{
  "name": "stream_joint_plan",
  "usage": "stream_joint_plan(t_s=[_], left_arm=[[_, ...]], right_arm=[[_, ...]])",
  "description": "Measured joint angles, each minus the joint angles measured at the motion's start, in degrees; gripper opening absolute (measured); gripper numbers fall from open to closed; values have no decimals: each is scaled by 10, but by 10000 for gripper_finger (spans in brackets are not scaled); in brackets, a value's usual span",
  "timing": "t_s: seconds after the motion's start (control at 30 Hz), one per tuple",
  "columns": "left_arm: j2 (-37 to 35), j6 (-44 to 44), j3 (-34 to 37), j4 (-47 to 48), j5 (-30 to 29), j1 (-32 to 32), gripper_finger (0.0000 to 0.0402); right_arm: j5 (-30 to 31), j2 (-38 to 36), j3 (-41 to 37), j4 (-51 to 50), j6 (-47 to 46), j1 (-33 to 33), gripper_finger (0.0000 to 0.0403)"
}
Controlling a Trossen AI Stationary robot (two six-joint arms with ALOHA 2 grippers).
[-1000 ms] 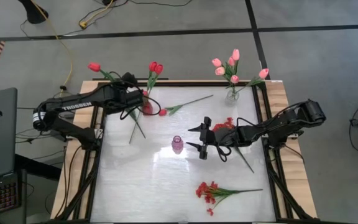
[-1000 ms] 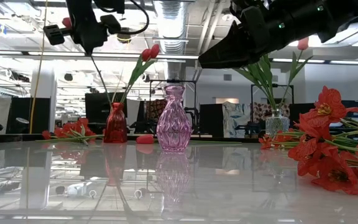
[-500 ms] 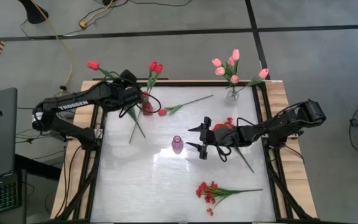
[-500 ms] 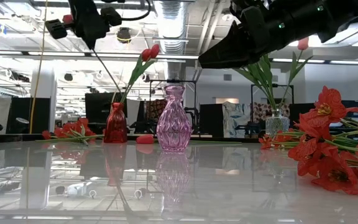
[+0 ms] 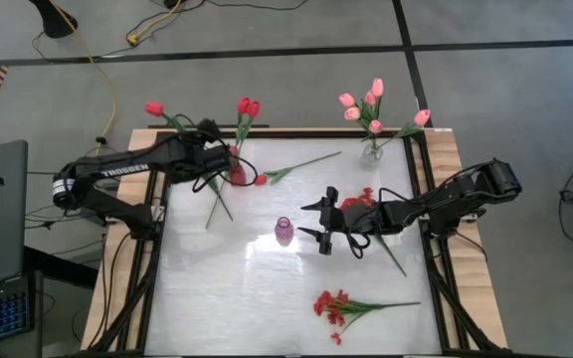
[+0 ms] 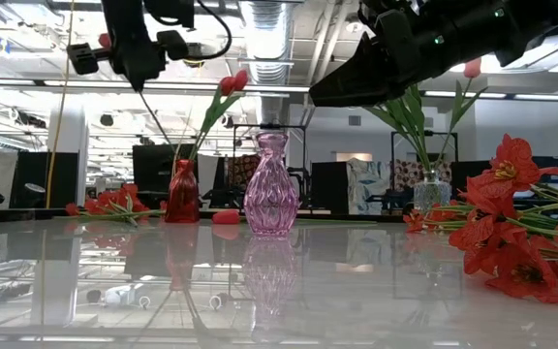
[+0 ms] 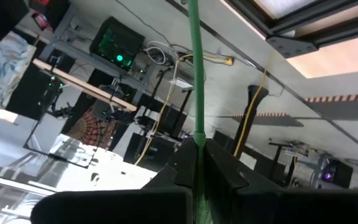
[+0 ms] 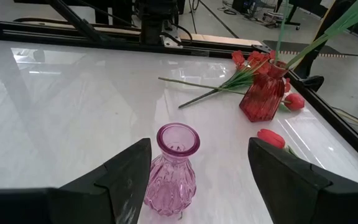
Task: Sort flowers into vase by color
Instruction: Put the red flower into the red vase
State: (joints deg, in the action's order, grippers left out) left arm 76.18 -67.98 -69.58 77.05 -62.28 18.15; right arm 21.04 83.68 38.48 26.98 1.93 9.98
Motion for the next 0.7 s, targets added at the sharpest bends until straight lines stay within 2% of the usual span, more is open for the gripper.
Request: stream_joint_plan(t_s=[0.33,0.57,0.7], left_arm=[[-1,-33,8,-24,-21,0,0],[-1,-119,8,-78,-14,-27,0],[24,-129,9,-81,-16,-42,0]], right_arm=[[0,0,0,0,0,0,295],[0,0,0,0,0,0,295],[0,0,0,0,0,0,295]])
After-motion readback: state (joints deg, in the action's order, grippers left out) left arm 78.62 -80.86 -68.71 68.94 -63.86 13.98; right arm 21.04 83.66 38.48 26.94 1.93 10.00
